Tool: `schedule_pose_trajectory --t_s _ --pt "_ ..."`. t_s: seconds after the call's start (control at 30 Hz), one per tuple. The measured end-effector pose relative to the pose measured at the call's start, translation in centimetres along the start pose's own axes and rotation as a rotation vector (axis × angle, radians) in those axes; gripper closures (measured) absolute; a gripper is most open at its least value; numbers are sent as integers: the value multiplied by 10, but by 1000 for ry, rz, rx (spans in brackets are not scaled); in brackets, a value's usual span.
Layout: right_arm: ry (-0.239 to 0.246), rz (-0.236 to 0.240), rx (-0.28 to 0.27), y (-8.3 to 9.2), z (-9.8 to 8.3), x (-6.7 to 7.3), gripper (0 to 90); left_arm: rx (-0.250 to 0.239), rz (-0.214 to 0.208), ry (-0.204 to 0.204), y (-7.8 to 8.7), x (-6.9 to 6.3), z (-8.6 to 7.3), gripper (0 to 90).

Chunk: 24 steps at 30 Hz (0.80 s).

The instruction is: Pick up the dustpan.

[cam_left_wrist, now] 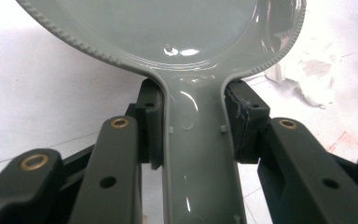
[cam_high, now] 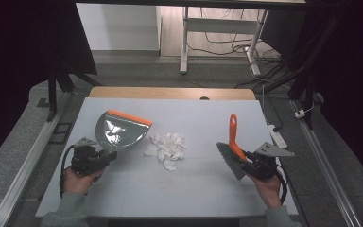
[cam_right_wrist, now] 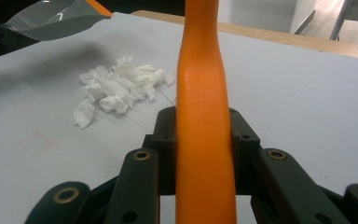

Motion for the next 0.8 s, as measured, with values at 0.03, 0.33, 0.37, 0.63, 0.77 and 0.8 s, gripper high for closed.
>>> schedule_pose_trajectory --t_s 0.03,0.33,0.37,0.63,0.77,0.8 --pt "0 0 0 0 0 0 701 -1 -2 -4 0 0 0 613" --pt "0 -2 -2 1 0 0 701 -15 -32 -32 7 -3 2 613" --pt "0 -2 -2 1 0 0 701 -14 -38 -40 7 -4 2 613" --pt "0 -2 -2 1 0 0 701 -3 -73 -103 12 -10 0 613" --pt "0 -2 -2 0 0 0 701 1 -110 -125 14 -13 -2 613" --pt "0 -2 -1 0 0 0 701 2 -114 -131 15 -14 -2 613"
Point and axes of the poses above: each handheld gripper's, and its own axes: y roughly backward along the jaws, z roughly out of its top, x roughly to its left, the point moved 9 cm from there along -y, roughly forward along the jaws, and after that the axes turned 2 degrees about x, right-handed, at the moved point
